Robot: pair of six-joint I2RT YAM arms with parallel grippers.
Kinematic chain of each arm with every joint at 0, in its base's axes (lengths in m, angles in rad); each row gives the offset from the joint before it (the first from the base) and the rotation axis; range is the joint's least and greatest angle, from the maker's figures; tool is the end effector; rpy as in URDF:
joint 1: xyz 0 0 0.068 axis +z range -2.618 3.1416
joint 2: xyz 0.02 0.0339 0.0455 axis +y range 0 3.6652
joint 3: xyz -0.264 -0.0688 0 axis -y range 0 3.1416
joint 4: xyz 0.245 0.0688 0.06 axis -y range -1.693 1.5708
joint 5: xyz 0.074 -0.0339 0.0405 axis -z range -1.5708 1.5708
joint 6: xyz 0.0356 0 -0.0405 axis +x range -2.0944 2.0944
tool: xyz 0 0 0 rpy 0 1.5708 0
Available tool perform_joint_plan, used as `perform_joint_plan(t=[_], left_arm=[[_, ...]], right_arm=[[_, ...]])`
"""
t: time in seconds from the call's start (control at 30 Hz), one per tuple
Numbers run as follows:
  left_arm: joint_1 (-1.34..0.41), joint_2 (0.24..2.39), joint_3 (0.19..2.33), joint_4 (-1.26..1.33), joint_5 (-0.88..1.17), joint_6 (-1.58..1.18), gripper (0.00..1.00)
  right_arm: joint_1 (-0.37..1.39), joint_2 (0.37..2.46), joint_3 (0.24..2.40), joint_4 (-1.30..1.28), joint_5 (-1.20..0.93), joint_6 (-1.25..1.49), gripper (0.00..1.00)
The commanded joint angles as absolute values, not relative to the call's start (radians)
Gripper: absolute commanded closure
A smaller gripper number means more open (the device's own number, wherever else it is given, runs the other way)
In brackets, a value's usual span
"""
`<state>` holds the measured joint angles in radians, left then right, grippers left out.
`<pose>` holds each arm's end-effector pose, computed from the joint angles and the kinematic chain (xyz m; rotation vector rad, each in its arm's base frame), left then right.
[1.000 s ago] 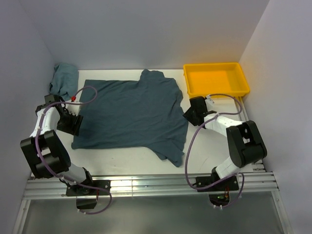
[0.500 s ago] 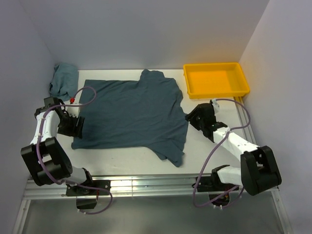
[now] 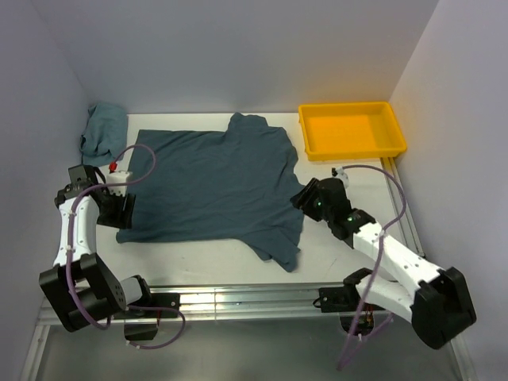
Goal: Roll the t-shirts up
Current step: Flatten the tshirt
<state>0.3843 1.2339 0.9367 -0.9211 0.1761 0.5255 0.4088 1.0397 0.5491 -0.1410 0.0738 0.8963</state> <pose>0.2083 0.0775 0.2459 0.2370 2.7390 -0.0029 0.2020 0.0847 0.2140 0.5908 2.1988 0.6347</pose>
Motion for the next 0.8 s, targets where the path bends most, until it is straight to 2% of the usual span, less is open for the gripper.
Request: perform_joint_plan(t=[0.0,0.13,0.27,0.5,0.77], left_arm=[[0.390,1.189,0.916,-0.891,0.167,0.506,0.34],[0.390,1.161,0.934,-0.900,0.207,0.518,0.34],[0.391,1.154,0.937,-0.907,0.244,0.535,0.34],[0.391,1.149,0.940,-0.923,0.290,0.566,0.35],[0.390,1.147,0.936,-0.925,0.310,0.577,0.35]], right_arm=[[0.532,0.934,0.574,-0.309,0.153,0.949,0.43],[0.743,0.822,0.534,-0.379,0.201,1.061,0.46],[0.952,0.856,0.528,-0.402,0.268,1.176,0.51],[1.270,1.196,0.699,-0.537,0.445,1.322,0.54],[1.347,1.446,0.887,-0.715,0.563,1.345,0.52]])
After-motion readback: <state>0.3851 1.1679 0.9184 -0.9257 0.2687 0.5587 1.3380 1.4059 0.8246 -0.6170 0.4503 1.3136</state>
